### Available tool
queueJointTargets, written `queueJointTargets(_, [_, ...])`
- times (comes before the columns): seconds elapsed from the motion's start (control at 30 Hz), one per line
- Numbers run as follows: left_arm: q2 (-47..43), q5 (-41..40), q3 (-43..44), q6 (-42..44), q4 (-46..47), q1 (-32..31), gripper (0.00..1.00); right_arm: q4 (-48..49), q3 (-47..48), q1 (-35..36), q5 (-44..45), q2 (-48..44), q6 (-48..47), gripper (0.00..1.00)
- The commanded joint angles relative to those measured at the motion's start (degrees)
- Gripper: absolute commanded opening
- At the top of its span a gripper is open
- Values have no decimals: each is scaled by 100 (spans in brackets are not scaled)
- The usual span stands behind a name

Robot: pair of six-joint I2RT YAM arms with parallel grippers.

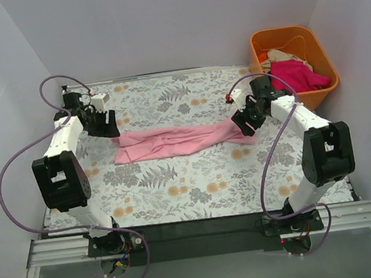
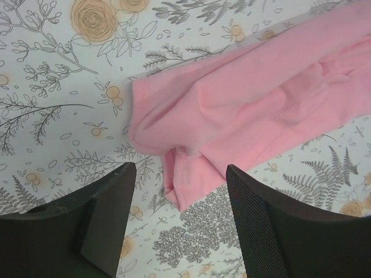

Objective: Fold and stack the t-shirts
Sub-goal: Flatten the tshirt out

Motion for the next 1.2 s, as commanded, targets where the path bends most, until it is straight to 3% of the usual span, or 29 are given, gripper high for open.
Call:
queueJointTargets(0.0, [-462,421,154,466,-565,-110,59,-33,432,-8,-207,-177,-43,60])
queueJointTargets(0.13, [-646,324,-249,756,-706,-567,58,-112,1152,18,-163,367,-16,39])
queueJointTargets(0.2, [-647,324,-338,792,-723,-708,58,-121,1337,97,-67,753,-34,37])
queueJointTargets(0.27, [-506,342,-356,792,-872,-953,59,-191,1653,115,30,1200,36,45])
queueJointTargets(0.33, [-323,281,-373,704,-882,-1077,63,-305,1847,115,-83,1457,107,62])
queueJointTargets(0.4, [-173,-61,-417,451,-620,-1086,64,-376,1953,115,-136,1668,116,61])
queueJointTargets(0.43, [-15,-167,-400,379,-488,-1086,63,-402,1954,124,-171,1704,81,46])
queueJointTargets(0.53, [362,-484,-225,116,-66,-1086,48,-525,1735,168,-276,1695,-7,24])
queueJointTargets(0.6, [644,-615,179,-43,14,-1086,32,-657,1394,220,-304,1564,-174,13])
queueJointTargets(0.63, [854,-720,328,-261,49,-1060,20,-675,1261,229,-277,1494,-226,2])
queueJointTargets(0.77, [1085,-835,812,-772,435,-955,0,-692,505,247,-251,810,-499,1])
queueJointTargets(0.93, [1523,-1134,1181,-1194,770,-893,0,-701,-417,308,-119,395,-1044,1])
queueJointTargets(1.0, [1656,-1021,1331,-1423,788,-867,8,-675,-638,387,-32,324,-1167,1])
queueJointTargets(1.07, [1788,-436,1638,-1502,483,-647,25,-666,-744,414,74,280,-1203,1])
queueJointTargets(1.1, [1788,-49,1752,-1354,297,-612,35,-675,-727,405,74,254,-1150,7])
queueJointTargets(1.13, [1649,434,1780,-1222,8,-542,38,-710,-640,397,22,158,-1071,31])
queueJointTargets(1.17, [1500,439,1684,-1099,-73,-533,40,-719,-578,396,-31,88,-1018,42])
